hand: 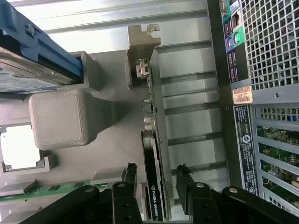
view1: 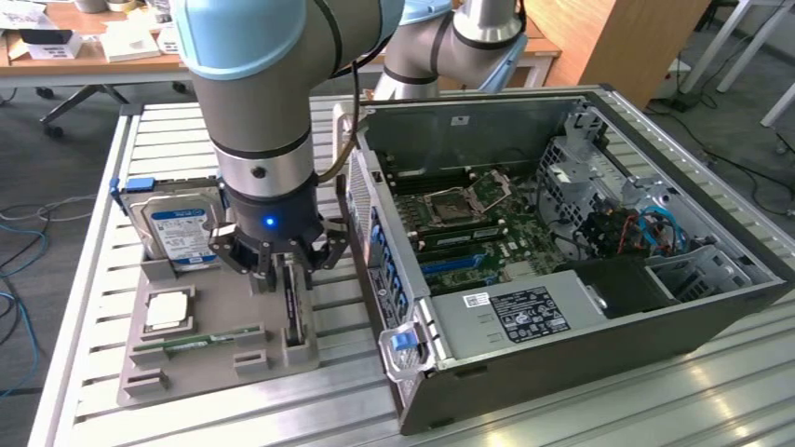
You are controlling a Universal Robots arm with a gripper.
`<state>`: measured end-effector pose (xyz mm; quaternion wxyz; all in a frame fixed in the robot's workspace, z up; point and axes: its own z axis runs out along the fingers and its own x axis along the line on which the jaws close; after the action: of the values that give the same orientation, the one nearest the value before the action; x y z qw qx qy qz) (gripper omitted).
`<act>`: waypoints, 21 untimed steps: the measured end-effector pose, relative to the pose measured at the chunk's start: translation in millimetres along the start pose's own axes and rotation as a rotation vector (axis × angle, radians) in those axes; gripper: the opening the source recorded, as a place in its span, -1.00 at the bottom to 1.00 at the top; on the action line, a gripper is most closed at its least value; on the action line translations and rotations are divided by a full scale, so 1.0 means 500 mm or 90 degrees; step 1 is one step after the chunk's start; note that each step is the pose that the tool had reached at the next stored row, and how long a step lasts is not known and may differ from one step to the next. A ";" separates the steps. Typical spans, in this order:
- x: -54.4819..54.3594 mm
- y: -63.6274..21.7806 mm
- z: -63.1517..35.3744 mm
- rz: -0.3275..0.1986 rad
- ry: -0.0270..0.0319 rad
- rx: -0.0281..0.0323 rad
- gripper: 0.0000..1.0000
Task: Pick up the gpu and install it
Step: 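Pick up the gpu and move the gpu toward the slot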
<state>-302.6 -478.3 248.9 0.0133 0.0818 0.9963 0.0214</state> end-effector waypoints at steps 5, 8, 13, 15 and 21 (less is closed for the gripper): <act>0.001 0.002 0.002 -0.006 0.0005 -0.0018 -0.05; 0.001 0.003 0.003 -0.013 0.0009 -0.0019 -0.05; 0.001 0.004 0.003 -0.030 0.0016 -0.0023 -0.05; 0.001 0.004 0.003 -0.030 0.0017 -0.0023 -0.05; 0.004 0.005 0.004 -0.031 0.0018 -0.0023 -0.05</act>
<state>-304.4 -475.5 246.9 0.0125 0.0579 0.9980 0.0230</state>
